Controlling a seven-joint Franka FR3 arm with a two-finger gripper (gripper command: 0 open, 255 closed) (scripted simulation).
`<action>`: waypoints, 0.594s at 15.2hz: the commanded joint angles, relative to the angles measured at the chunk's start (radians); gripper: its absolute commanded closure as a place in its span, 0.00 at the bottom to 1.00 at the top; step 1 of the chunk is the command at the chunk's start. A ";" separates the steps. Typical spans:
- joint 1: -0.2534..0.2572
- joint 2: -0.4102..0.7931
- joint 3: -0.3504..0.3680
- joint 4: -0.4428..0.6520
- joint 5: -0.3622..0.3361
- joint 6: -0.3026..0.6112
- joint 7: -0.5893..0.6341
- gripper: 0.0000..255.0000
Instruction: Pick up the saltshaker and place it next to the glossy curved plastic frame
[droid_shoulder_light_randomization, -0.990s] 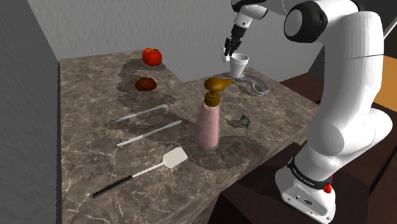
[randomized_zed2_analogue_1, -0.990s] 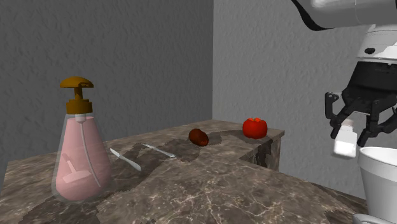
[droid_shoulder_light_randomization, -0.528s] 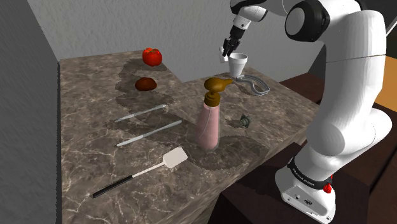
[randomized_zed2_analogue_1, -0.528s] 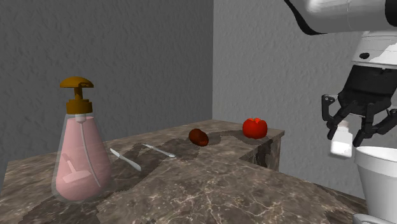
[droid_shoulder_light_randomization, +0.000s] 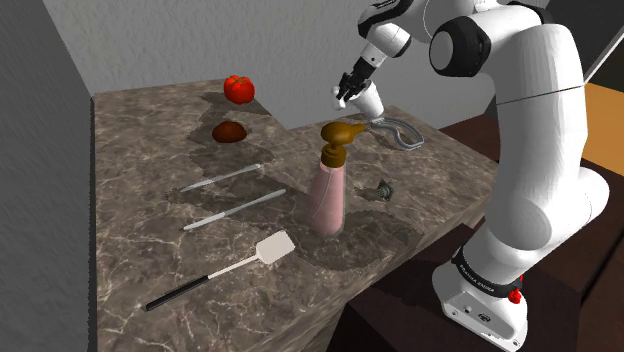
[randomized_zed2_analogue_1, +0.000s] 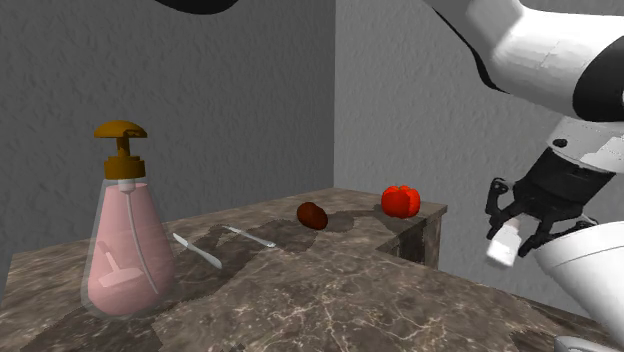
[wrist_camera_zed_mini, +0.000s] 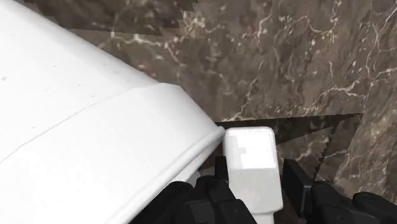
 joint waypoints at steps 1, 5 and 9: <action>0.064 0.007 -0.083 -0.032 -0.213 0.007 -0.027 1.00; 0.069 0.008 -0.089 -0.032 -0.209 0.005 -0.029 1.00; 0.068 0.009 -0.089 -0.031 -0.209 0.005 -0.029 0.00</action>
